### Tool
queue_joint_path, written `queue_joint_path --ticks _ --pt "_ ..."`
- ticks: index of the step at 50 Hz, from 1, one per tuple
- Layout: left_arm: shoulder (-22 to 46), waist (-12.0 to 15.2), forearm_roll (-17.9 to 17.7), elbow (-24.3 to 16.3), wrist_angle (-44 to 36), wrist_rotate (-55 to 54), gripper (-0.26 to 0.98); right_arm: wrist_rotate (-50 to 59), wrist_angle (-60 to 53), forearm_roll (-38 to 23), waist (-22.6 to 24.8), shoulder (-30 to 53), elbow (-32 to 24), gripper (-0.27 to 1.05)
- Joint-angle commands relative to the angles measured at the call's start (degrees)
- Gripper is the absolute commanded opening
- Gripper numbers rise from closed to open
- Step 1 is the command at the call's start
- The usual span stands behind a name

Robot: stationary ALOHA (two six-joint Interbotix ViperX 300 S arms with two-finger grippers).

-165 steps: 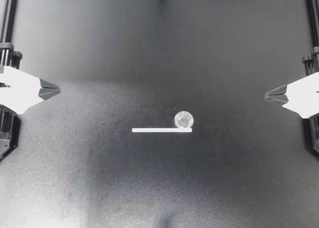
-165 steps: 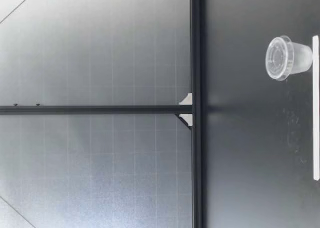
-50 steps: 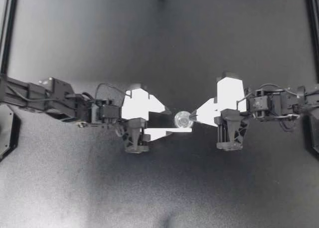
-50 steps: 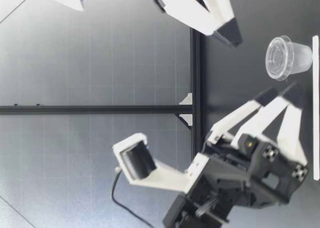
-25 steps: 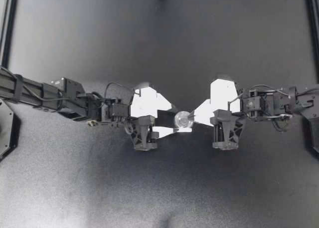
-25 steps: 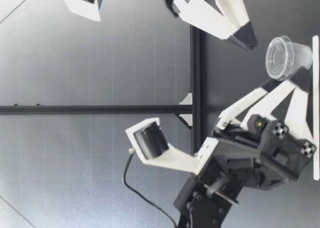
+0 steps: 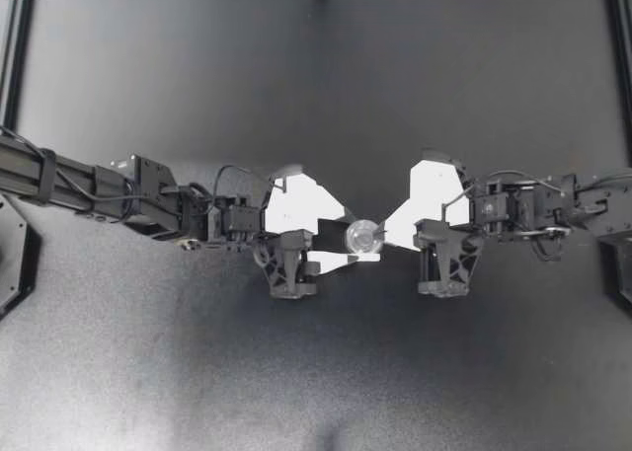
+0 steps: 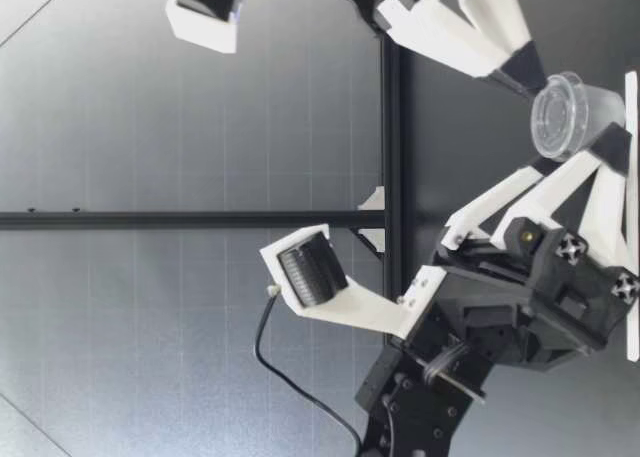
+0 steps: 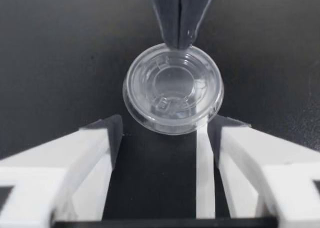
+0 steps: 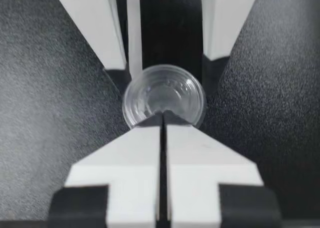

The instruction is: Pick up the plastic cup and open its lid.

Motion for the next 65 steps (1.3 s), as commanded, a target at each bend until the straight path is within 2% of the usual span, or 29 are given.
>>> queue_joint_path --ticks 1,13,28,34,51,59,65 --pt "-1.14 -0.09 0.09 -0.97 -0.18 -0.09 0.58 0.18 0.44 0.09 -0.70 -0.09 -0.88 -0.19" --pt "-1.05 -0.18 0.00 -1.76 0.18 -0.09 0.58 0.26 2.11 0.09 -0.79 0.53 -0.97 -0.19" --pt "-0.18 -0.62 0.09 -3.60 2.90 -0.09 0.57 0.09 2.55 0.09 -0.79 3.16 -3.60 -0.19" --pt "-0.09 -0.70 0.09 -3.69 2.99 -0.09 0.51 0.09 3.43 0.00 -0.79 3.34 -4.22 -0.19" --pt "-0.18 -0.70 0.09 -3.60 2.81 -0.09 0.22 0.18 3.60 0.09 -0.79 1.32 -3.25 -0.19" --pt "-0.26 -0.79 0.18 -3.52 2.55 -0.09 0.18 0.18 2.90 0.09 -0.79 -1.41 -1.93 -0.19" --pt "-0.79 -1.23 0.09 -2.55 -1.14 -0.09 0.18 0.09 -1.49 0.00 -0.70 -7.91 1.41 -0.19"
